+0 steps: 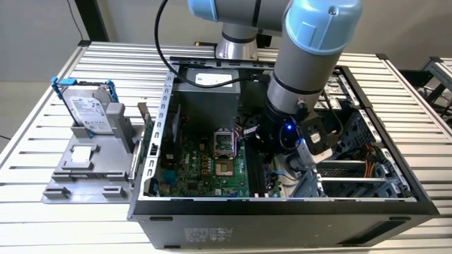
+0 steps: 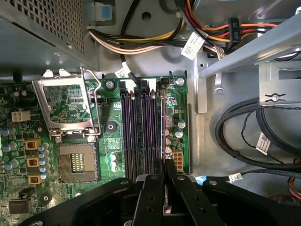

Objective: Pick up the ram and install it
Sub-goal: 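Insert the ram into the slot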

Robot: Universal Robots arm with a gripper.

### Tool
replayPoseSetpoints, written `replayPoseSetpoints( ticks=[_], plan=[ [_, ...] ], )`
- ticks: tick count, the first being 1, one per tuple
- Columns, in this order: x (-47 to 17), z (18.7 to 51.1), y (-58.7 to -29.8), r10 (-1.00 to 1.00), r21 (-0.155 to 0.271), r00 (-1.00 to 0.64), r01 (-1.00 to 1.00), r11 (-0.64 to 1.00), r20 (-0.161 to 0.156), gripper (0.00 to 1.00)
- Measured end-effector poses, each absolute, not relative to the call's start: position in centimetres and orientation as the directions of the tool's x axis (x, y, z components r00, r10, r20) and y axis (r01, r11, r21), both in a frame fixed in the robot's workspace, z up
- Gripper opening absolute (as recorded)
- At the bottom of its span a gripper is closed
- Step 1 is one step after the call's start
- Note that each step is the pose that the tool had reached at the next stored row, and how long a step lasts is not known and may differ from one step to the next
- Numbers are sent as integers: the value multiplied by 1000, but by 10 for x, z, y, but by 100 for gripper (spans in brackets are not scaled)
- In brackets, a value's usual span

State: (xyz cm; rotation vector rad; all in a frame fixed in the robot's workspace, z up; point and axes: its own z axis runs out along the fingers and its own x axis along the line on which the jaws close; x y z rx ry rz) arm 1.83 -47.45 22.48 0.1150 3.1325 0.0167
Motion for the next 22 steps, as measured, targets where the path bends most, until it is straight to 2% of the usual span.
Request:
replayPoseSetpoints(
  ticks=[22],
  plan=[
    [17, 228, -471, 73, -16, -997, 73, 997, -9, 0]
  ],
)
